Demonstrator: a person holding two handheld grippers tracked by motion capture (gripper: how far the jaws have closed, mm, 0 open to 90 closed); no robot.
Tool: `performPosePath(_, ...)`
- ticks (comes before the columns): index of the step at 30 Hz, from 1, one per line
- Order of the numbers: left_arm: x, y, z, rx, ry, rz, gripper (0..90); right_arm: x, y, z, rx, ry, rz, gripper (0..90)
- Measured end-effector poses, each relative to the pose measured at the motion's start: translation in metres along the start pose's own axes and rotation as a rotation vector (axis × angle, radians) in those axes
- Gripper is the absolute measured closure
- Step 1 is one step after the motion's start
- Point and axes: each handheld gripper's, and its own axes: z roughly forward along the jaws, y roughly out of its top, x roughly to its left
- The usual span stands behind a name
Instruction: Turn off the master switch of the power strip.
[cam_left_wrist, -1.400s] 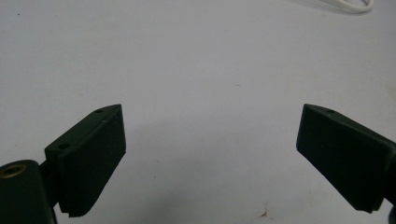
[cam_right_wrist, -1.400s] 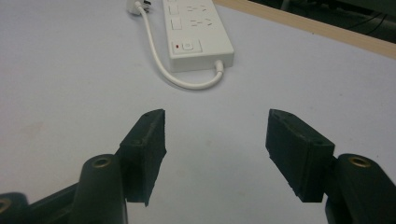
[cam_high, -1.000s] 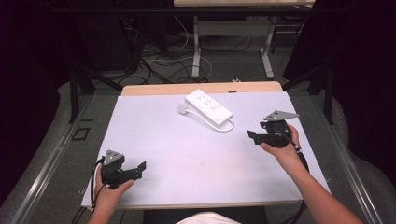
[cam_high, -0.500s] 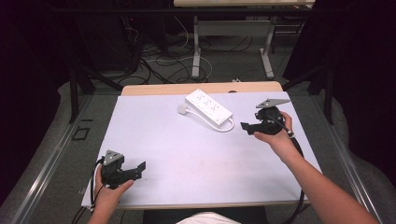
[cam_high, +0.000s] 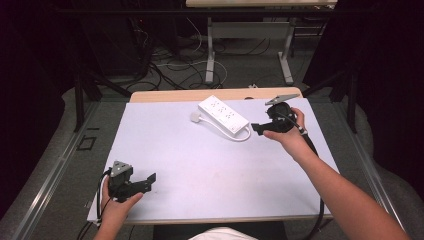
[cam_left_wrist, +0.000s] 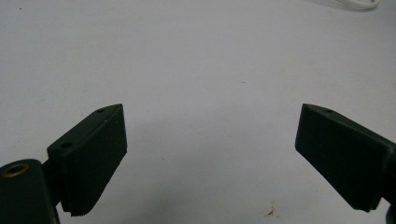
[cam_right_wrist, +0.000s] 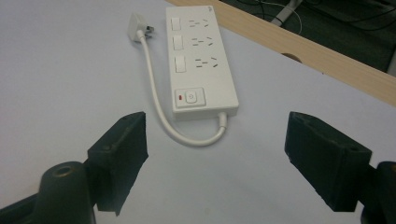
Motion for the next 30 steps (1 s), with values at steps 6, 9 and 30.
performPosePath(6,0.000,0.000,0.000,0.001,-0.001,0.001,9.0,-0.002,0.011,0.008,0.003,0.000,0.018,18.1)
performPosePath(9,0.001,0.000,0.000,0.001,-0.001,0.001,9.1,-0.002,0.016,0.011,0.007,-0.002,0.006,16.5)
performPosePath(30,0.001,0.000,0.001,-0.001,-0.007,0.001,9.1,-0.005,0.037,0.041,-0.011,0.007,0.003,25.2)
